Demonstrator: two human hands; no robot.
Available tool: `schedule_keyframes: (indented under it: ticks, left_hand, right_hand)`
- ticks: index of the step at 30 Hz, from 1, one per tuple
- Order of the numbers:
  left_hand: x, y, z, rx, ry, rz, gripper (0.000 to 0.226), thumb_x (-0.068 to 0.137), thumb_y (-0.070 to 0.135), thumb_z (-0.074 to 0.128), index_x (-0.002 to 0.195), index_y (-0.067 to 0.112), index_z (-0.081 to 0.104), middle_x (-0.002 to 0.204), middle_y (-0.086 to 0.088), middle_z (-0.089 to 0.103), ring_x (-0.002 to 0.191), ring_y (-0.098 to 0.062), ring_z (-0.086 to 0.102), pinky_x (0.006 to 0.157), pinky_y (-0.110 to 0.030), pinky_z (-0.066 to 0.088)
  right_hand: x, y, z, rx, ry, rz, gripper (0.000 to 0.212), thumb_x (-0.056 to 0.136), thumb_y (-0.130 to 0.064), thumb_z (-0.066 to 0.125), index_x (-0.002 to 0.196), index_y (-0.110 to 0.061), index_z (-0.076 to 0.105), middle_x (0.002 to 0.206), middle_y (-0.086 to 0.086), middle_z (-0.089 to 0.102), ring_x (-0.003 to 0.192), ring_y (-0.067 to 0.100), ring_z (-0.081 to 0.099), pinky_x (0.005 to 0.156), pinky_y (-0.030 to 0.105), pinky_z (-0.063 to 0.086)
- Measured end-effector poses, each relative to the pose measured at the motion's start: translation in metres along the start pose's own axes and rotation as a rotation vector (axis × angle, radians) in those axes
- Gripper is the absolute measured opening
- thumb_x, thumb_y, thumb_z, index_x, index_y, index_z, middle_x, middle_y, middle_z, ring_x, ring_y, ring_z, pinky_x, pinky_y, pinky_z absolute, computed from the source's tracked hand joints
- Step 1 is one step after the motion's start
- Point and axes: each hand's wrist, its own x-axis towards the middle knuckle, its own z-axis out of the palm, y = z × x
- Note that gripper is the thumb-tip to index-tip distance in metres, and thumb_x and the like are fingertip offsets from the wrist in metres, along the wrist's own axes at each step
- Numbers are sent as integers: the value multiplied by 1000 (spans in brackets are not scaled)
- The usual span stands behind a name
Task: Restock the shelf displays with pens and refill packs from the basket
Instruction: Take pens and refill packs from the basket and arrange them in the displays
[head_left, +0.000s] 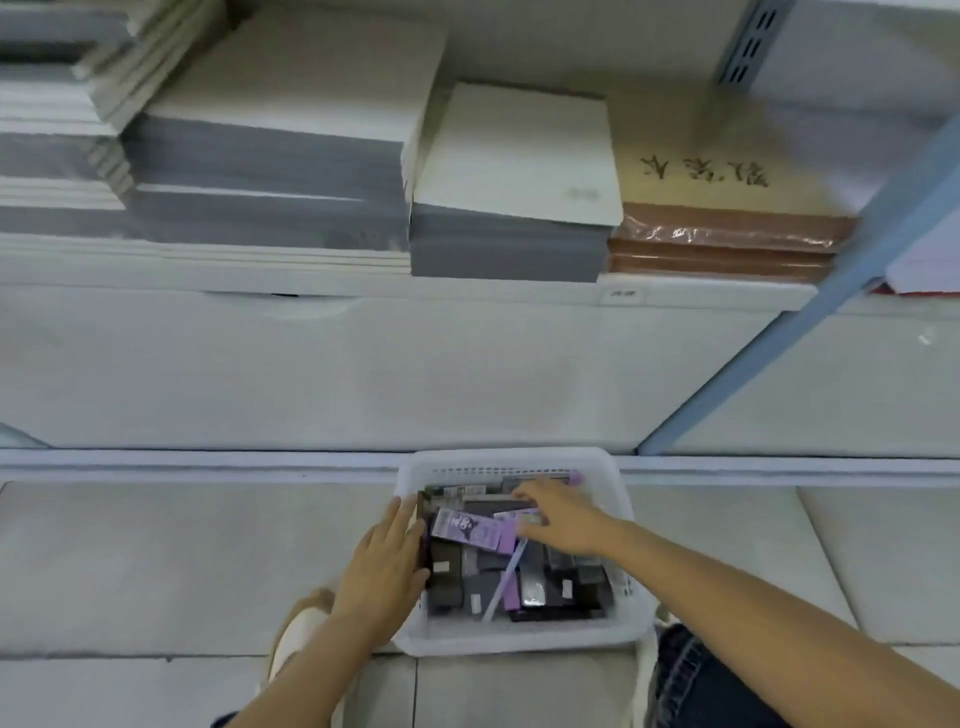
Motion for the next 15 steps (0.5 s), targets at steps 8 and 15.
schedule_keyframes:
  ticks: [8,15]
  left_hand:
    - [1,2,26,-80,53,-40,65,103,38,34,154,17,-1,158,-3,-23,143,-26,-29,120,-35,13]
    - [3,2,33,-38,22,-72,65,103,43,27,154,18,-5,157,-3,-30,140,-22,-36,120,-34,14]
  right_hand:
    - [21,26,59,-250,115,36,92,78,-53,71,148,-14,27,146,8,27,134,26,25,109,36,30]
    - [28,37,50,-304,124,-54,93,71,-56,75,146,-21,33,145,3,33,128,24,28,102,35,26]
